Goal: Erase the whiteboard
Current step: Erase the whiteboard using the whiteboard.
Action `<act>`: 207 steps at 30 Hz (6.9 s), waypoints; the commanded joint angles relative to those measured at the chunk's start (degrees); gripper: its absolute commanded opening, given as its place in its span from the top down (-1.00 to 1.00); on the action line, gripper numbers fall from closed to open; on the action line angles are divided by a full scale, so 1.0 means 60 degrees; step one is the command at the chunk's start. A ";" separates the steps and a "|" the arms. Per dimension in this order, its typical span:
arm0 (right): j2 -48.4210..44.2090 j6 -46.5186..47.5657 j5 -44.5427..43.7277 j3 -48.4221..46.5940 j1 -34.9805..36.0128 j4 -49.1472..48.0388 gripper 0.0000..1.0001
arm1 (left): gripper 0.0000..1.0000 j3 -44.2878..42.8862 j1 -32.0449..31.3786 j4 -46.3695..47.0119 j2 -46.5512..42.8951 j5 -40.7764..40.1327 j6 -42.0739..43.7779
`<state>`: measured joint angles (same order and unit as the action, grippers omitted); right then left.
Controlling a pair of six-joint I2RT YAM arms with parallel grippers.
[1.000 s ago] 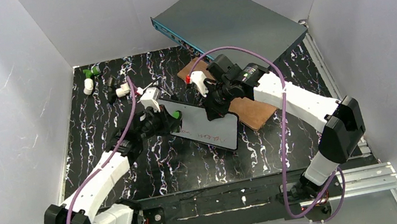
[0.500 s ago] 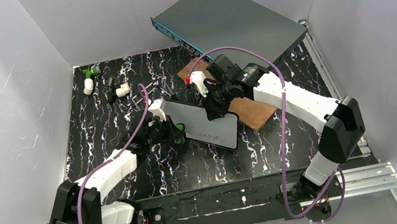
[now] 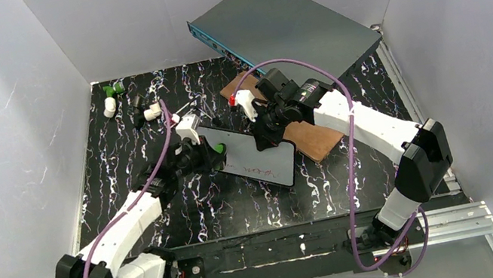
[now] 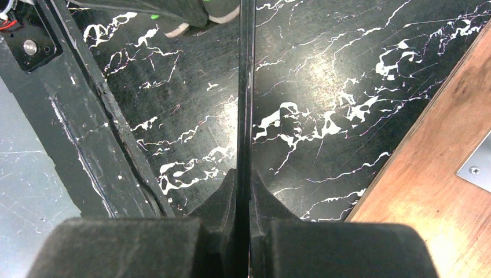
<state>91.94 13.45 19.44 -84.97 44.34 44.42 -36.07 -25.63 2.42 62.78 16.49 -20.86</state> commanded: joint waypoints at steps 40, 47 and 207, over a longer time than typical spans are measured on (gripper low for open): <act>-0.0125 0.0116 0.1899 -0.0049 0.0607 0.1066 0.97 | 1.00 0.0263 0.0578 0.0988 0.1366 -0.1874 -0.0300; -0.0125 0.0113 0.1911 -0.0054 0.0594 0.1066 0.97 | 1.00 0.0332 0.0608 0.1302 0.1310 -0.1683 -0.0390; -0.5507 0.0731 0.6704 0.3585 -0.5994 0.1151 0.97 | 1.00 0.0250 -0.5139 -0.3419 -0.1747 -0.5379 0.1823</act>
<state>60.66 18.17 55.92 -62.89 8.95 53.80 -34.92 -56.36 -13.65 55.16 -15.62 -8.95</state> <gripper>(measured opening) 0.089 0.128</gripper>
